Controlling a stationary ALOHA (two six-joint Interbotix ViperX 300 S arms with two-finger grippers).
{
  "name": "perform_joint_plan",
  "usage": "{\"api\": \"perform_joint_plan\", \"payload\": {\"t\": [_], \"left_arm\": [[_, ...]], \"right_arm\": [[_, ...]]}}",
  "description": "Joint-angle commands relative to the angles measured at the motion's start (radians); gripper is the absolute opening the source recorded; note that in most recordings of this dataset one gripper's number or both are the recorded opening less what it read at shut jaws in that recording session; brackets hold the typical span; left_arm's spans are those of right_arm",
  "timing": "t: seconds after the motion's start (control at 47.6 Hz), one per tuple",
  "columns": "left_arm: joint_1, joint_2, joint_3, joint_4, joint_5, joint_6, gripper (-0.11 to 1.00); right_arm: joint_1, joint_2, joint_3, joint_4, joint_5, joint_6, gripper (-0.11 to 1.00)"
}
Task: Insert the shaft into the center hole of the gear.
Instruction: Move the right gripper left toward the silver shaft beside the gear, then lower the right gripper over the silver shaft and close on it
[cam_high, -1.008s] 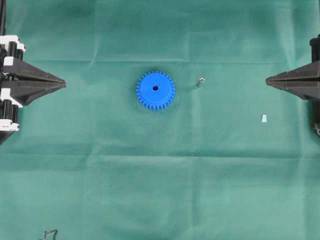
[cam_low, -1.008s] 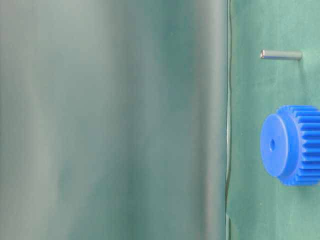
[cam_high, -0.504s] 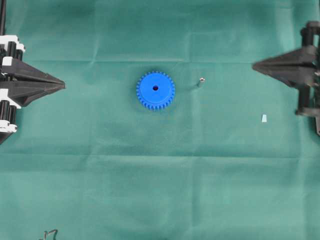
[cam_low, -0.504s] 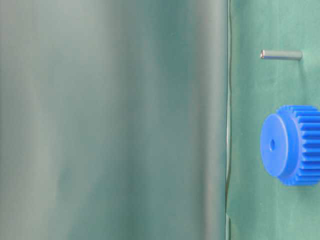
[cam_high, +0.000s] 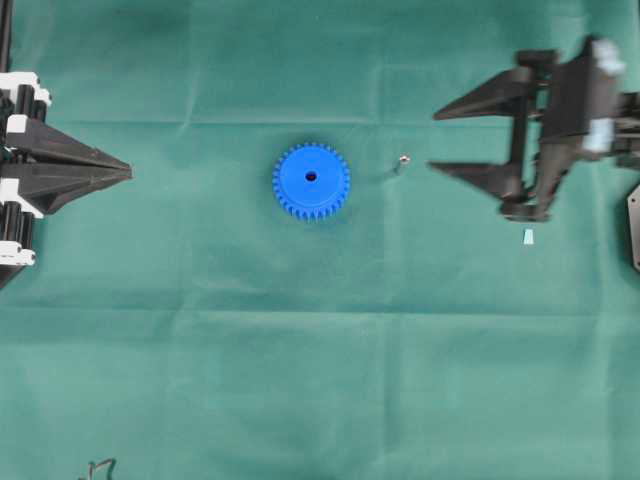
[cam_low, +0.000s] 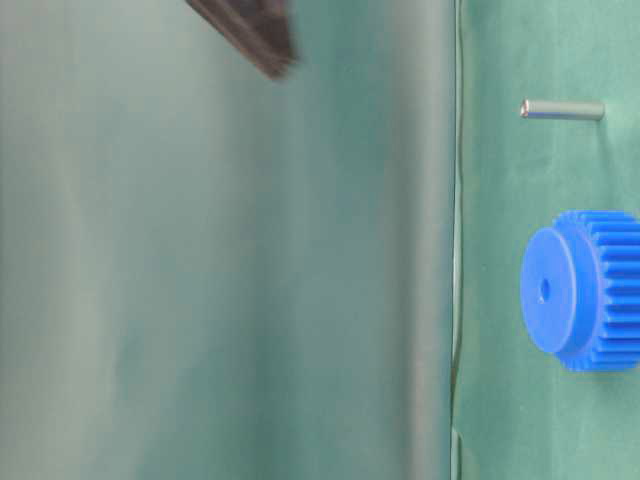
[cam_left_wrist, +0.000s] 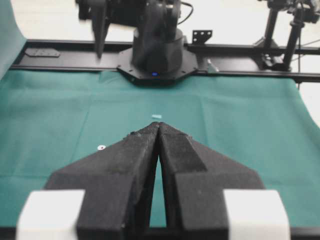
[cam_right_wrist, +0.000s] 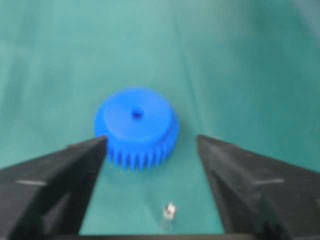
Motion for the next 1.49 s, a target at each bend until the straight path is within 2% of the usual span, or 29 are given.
{"api": "perform_joint_plan", "payload": {"t": [0.0,0.105,0.273,0.483,0.672,0.798,0.861,0.966,1.029,1.322,1.469], "left_arm": [[-0.003,0.009,-0.026,0.003,-0.005,0.0,0.0],[-0.003,0.011,-0.026,0.002,-0.003,0.0,0.0],[-0.003,0.012,-0.025,0.003,0.005,0.0,0.0],[-0.003,0.012,-0.026,0.002,0.009,0.0,0.0],[-0.003,0.011,-0.025,0.003,0.009,0.0,0.0],[-0.002,0.012,-0.025,0.003,0.009,0.0,0.0],[-0.003,0.012,-0.025,0.003,0.009,0.0,0.0],[-0.002,0.012,-0.026,0.003,0.009,0.002,0.0],[-0.002,0.011,-0.026,0.003,0.009,0.002,0.0],[-0.002,0.011,-0.026,0.002,0.011,0.0,0.0],[-0.002,0.012,-0.026,0.002,0.011,0.0,0.0]], "right_arm": [[-0.003,0.109,-0.041,0.005,-0.028,0.002,0.92],[-0.006,0.216,-0.058,0.018,-0.063,0.002,0.84],[-0.011,0.339,-0.071,0.044,-0.112,0.002,0.84],[-0.011,0.41,-0.061,0.069,-0.13,0.002,0.84],[-0.011,0.411,-0.052,0.074,-0.146,0.002,0.81],[-0.011,0.411,-0.044,0.074,-0.143,-0.002,0.69],[-0.012,0.41,-0.032,0.074,-0.141,-0.002,0.57],[-0.012,0.405,-0.02,0.074,-0.147,-0.003,0.29],[-0.012,0.402,-0.02,0.074,-0.147,-0.003,0.18],[-0.017,0.388,-0.031,0.074,-0.14,-0.002,0.18],[-0.021,0.322,-0.051,0.074,-0.078,-0.003,0.18]]}}
